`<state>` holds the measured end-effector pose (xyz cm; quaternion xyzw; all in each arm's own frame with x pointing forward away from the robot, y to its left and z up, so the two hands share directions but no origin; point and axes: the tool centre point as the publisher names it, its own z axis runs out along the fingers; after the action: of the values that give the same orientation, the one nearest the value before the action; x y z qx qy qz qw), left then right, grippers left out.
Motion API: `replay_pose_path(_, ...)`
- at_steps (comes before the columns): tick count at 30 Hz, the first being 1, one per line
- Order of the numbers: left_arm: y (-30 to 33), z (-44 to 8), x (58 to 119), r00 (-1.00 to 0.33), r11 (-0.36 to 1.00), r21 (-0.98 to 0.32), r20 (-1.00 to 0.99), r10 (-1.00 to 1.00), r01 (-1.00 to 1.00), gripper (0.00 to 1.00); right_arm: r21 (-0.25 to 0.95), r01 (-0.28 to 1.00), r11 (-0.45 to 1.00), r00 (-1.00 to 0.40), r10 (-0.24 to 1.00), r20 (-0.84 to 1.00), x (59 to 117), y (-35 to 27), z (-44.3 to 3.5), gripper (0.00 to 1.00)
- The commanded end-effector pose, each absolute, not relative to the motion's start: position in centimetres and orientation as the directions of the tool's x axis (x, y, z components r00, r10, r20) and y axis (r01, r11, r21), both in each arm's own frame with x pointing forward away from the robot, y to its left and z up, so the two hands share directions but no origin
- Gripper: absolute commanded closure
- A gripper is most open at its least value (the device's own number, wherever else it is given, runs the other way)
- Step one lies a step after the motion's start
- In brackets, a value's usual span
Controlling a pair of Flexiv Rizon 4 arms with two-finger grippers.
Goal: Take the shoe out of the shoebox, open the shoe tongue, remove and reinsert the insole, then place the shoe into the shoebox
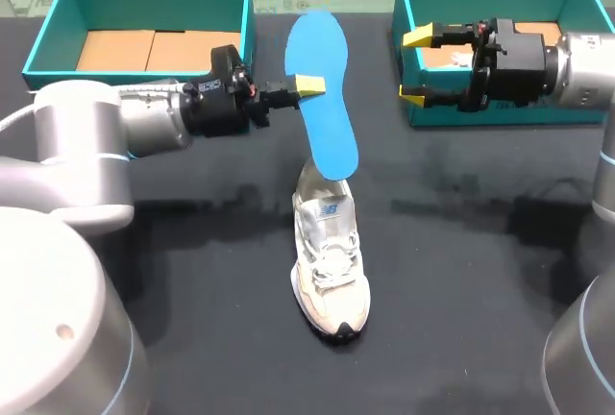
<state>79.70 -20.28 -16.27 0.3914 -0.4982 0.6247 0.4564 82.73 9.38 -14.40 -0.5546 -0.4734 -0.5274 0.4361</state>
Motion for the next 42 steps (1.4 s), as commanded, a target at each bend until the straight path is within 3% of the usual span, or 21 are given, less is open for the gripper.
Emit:
replay_pose_path(1, -20.7, -16.5, 79.7, -0.145, -0.06, -0.137, 0.976, 0.164, -0.989, 1.0, 0.015, 0.985, -0.172, -0.004, 0.068, 0.998, 82.7, 9.5, -14.4, 0.0)
replay_pose_path(15, -21.8, -18.6, 80.1, -0.075, -0.06, -0.068, 0.99, 0.122, -0.996, 1.0, 0.015, 0.985, -0.172, -0.004, 0.068, 0.998, 82.7, 9.5, -14.4, 0.0)
replay_pose_path(21, -22.1, -19.5, 80.7, 0.002, -0.074, 0.01, 0.994, 0.113, -0.997, 1.0, 0.075, 0.99, -0.122, -0.05, 0.196, 0.979, 82.7, 10.1, -14.0, 0.0)
replay_pose_path(33, -21.9, -20.2, 81.4, 0.031, -0.083, 0.039, 0.995, 0.096, -0.996, 1.0, 0.098, 0.991, -0.086, -0.042, 0.502, 0.864, 82.1, 10.0, -11.3, 0.0)
replay_pose_path(42, -21.9, -20.2, 81.4, 0.031, -0.083, 0.039, 0.995, 0.096, -0.996, 1.0, 0.098, 0.991, -0.092, 0.016, 0.808, 0.589, 81.6, 11.4, -8.3, 0.0)
